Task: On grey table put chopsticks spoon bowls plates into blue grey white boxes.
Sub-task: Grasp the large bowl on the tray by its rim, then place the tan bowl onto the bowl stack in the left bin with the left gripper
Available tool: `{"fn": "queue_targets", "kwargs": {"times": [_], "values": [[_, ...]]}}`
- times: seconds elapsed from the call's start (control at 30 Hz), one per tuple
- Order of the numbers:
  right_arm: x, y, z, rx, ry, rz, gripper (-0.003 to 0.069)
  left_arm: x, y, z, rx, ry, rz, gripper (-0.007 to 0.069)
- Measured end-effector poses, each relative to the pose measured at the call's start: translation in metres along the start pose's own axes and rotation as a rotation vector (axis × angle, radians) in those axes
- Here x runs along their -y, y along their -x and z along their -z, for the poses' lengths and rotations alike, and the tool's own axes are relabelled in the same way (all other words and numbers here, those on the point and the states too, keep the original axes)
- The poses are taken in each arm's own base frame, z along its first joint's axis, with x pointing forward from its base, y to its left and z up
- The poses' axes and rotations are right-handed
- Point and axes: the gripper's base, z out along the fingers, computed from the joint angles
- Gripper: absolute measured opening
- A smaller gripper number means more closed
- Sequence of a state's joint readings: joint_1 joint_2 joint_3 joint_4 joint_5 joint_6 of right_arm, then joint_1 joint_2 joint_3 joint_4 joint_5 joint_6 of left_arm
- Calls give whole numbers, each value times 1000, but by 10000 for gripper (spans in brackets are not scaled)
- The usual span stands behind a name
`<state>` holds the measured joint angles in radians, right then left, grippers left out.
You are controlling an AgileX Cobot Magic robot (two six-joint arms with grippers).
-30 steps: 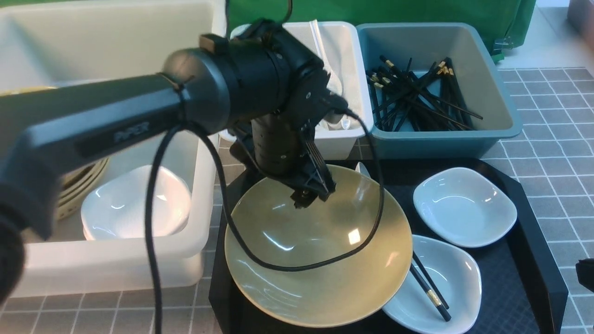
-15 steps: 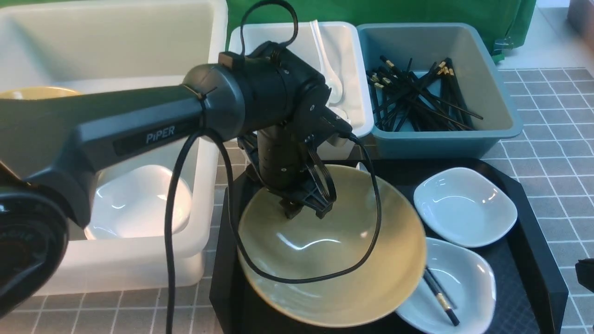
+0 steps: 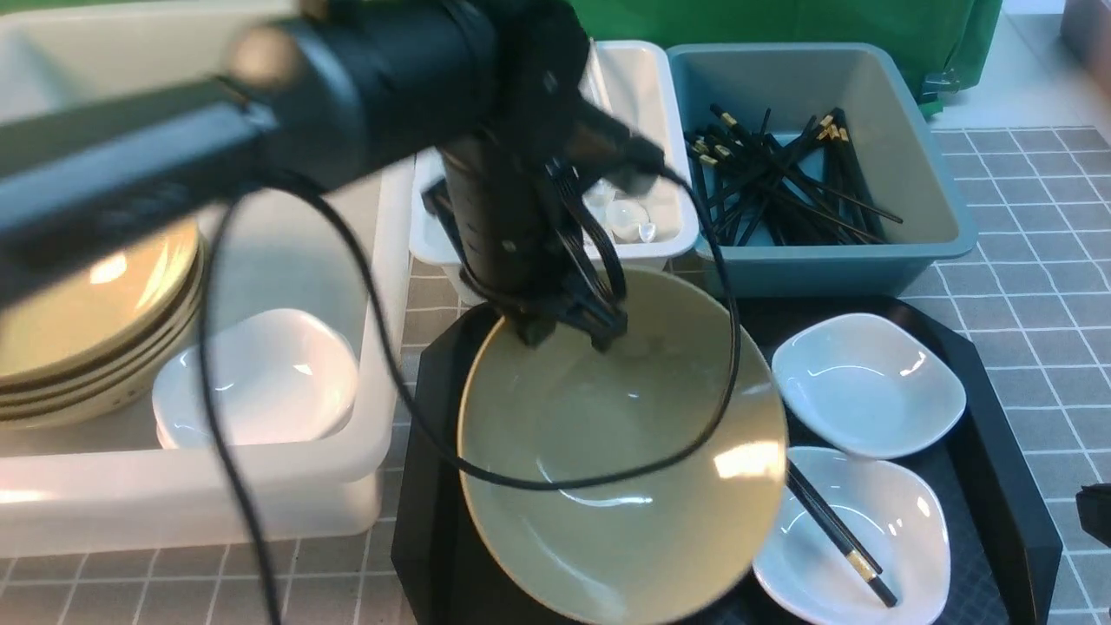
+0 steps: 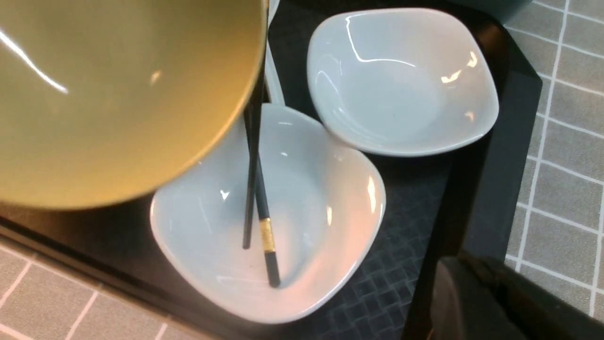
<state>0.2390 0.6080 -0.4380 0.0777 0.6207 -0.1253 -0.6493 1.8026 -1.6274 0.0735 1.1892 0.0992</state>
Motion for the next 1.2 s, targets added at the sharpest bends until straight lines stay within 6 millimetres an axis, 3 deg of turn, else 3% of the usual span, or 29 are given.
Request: {"fn": "queue_targets", "kwargs": {"times": [0.2, 0.37, 0.5, 0.6, 0.67, 0.7, 0.87, 1.1, 1.2], "values": [[0, 0, 0, 0, 0, -1, 34, -16, -9, 42, 141, -104, 64, 5], [0, 0, 0, 0, 2, -2, 37, -48, -24, 79, 283, -143, 169, 4], [0, 0, 0, 0, 3, -4, 39, -95, -60, 123, 392, -38, 302, 4], [-1, 0, 0, 1, 8, -11, 41, -154, -116, 157, 447, 138, 516, 4], [-1, 0, 0, 1, 10, -15, 41, -175, -138, 165, 446, 198, 606, 4], [-1, 0, 0, 1, 12, -16, 42, -193, -159, 166, 432, 245, 691, 4], [-1, 0, 0, 2, 14, -20, 43, -228, -217, 148, 385, 316, 939, 4], [-1, 0, 0, 2, 16, -22, 45, -244, -250, 109, 393, 397, 1094, 20], [-1, 0, 0, 2, 16, -23, 45, -247, -256, 91, 423, 450, 1094, 96]]}}
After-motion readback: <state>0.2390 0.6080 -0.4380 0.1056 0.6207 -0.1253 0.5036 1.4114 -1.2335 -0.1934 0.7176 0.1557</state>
